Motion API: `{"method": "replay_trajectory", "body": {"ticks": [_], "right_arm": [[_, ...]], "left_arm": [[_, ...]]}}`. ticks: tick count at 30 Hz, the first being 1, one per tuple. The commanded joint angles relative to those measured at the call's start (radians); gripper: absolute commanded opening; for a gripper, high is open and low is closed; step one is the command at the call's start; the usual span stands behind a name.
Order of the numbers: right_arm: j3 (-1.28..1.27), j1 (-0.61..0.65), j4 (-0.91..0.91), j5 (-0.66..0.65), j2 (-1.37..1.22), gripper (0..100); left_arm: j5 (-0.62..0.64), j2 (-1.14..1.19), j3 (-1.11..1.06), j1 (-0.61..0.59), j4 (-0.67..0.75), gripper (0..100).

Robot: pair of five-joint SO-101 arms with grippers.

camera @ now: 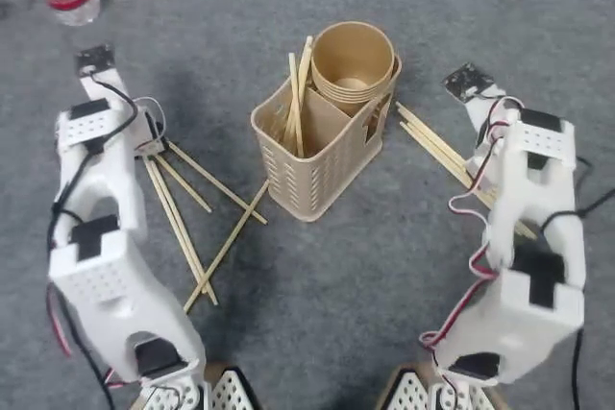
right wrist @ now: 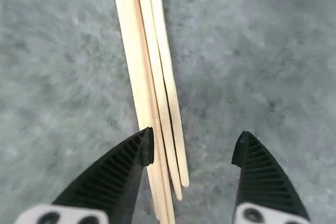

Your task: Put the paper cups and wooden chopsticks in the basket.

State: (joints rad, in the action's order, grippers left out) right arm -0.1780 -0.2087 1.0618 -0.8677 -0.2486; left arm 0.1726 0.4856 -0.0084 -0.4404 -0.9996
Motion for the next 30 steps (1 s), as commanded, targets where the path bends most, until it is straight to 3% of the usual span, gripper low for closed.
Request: {"method": "replay_trajectory", "body": {"ticks": [1,11,19,25,30], "right_arm": [[0.109,0.001,-0.028,-0.012,-0.064,25.2],[0.238,0.021,-0.007,-0.018,-0.252,24.7],[0.242,0.042,0.002,-0.02,-0.251,3.6],[0.239,0.042,0.058,-0.137,-0.254,0.7],[0.244,0.039,0.107,-0.152,-0.234,0.7]], "left_arm": [[-0.005,0.1,0.193,-0.012,-0.101,14],[-0.009,0.361,0.61,-0.009,-0.394,14],[-0.017,0.526,0.898,0.005,-0.562,4],[-0.092,0.626,1.067,0.04,-0.671,1],[-0.091,0.683,1.201,0.048,-0.747,1]]}}
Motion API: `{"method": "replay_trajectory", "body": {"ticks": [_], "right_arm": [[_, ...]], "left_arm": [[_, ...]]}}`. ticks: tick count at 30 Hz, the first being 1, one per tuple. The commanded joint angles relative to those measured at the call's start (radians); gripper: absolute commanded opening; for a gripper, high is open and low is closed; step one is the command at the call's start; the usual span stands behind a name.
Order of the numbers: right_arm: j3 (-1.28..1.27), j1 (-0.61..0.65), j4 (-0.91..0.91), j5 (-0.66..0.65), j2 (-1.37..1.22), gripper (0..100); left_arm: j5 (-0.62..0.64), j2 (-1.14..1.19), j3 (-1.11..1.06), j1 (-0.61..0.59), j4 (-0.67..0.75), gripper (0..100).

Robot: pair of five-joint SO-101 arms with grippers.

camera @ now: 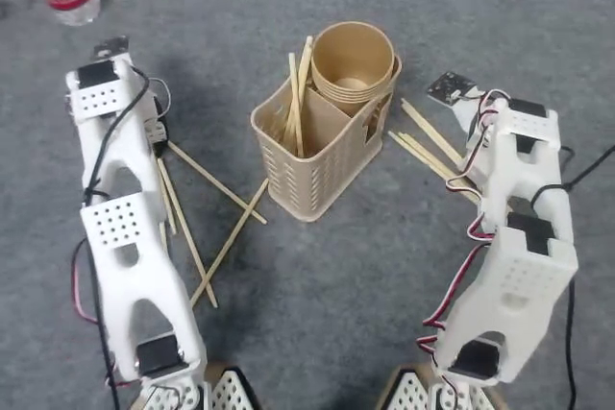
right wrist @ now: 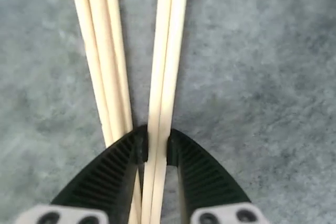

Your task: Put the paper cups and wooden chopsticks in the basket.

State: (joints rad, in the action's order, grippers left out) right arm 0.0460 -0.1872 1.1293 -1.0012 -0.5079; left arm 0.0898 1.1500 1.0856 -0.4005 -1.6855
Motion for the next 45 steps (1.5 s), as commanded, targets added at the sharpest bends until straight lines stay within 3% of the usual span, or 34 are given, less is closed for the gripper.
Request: {"method": "replay_trajectory", "body": {"ticks": [1,9,19,31,38,45], "right_arm": [[0.018,0.016,0.042,-0.018,0.041,0.7],[0.018,0.024,0.124,-0.012,0.248,0.7],[0.017,0.024,0.231,-0.006,0.536,0.7],[0.012,0.044,0.277,0.345,0.915,0.7],[0.011,0.188,0.334,0.546,1.155,0.7],[-0.138,0.437,0.277,0.698,1.452,0.7]], "left_arm": [[-0.008,0.02,0.128,0.006,-0.071,1],[-0.009,-0.092,0.179,0.012,-0.072,1],[-0.009,-0.344,0.174,0.106,-0.072,1],[-0.006,-0.755,0.177,0.152,-0.072,1],[-0.005,-0.968,0.18,0.328,-0.038,1],[0.16,-1.105,0.179,0.466,0.115,1]]}}
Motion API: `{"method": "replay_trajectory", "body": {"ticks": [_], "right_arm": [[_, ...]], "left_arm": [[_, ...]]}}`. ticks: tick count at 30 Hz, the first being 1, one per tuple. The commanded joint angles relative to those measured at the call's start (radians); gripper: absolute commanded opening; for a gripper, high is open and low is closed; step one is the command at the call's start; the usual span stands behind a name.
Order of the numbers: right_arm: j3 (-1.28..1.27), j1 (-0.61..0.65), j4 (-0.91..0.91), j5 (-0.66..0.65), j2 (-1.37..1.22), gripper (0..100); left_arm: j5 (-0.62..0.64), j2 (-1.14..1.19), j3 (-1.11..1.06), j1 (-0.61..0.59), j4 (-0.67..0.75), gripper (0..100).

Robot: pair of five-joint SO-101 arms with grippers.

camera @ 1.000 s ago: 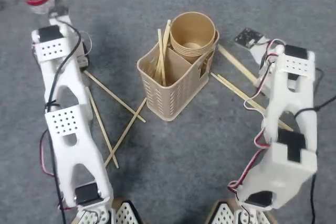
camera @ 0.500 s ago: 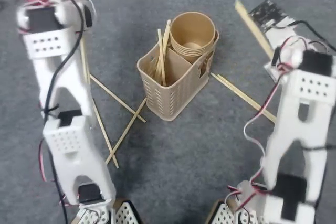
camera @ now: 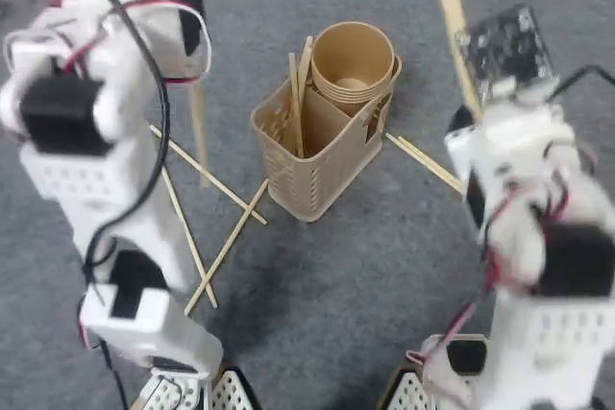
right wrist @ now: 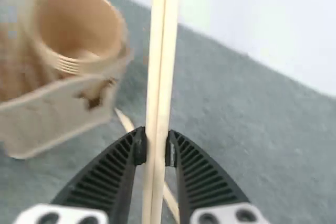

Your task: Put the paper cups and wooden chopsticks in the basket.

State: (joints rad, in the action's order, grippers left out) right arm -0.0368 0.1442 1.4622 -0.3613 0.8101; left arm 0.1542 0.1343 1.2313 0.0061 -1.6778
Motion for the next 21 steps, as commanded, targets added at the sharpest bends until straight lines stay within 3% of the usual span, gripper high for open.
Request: {"method": "replay_trajectory", "body": {"ticks": [1,4,8,21], "right_arm": [[-0.098,0.148,-0.091,0.075,0.182,0.7],[-0.253,0.245,-0.211,0.094,0.326,0.7],[-0.433,0.225,-0.312,0.089,0.455,0.7],[-0.542,0.193,-0.397,0.091,0.473,0.7]], "left_arm": [[0.117,-0.098,0.033,0.072,0.141,1],[0.141,-0.11,0.033,0.123,0.245,1],[0.138,-0.118,0.033,0.172,0.324,1],[0.141,-0.035,-0.007,0.288,0.117,1]]}}
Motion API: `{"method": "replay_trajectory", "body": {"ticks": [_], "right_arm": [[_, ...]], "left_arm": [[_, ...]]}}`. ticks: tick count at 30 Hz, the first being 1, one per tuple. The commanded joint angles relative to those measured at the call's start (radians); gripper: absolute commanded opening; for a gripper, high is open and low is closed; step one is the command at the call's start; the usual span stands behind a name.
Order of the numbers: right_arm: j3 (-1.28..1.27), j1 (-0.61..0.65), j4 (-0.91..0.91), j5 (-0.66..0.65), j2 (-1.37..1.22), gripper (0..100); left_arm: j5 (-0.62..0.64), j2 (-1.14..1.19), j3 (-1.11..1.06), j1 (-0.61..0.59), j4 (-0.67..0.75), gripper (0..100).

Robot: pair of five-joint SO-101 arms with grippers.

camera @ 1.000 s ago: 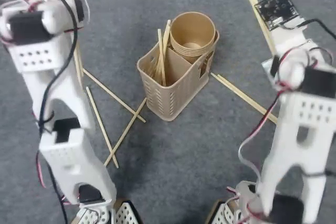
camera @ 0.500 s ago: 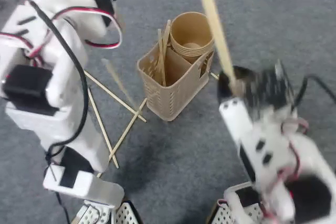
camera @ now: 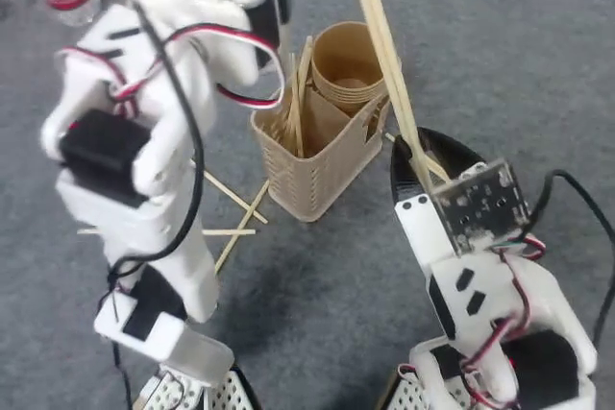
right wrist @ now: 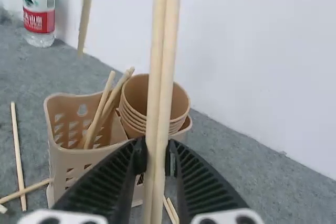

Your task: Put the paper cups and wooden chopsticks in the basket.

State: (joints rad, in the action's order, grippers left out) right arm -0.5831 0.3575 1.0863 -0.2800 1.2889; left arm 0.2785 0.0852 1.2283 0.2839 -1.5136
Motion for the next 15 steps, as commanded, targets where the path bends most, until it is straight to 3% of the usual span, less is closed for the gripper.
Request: {"method": "replay_trajectory", "body": {"ticks": [1,6,15], "right_arm": [[0.005,-0.031,-0.022,0.012,-0.005,0.7],[0.003,-0.077,-0.051,0.014,-0.005,0.7],[0.003,-0.114,-0.025,0.012,-0.005,0.7]], "left_arm": [[0.017,0.026,-0.004,0.011,-0.08,1],[0.066,0.127,-0.001,-0.014,-0.181,1],[0.106,0.311,0.005,-0.009,-0.117,1]]}}
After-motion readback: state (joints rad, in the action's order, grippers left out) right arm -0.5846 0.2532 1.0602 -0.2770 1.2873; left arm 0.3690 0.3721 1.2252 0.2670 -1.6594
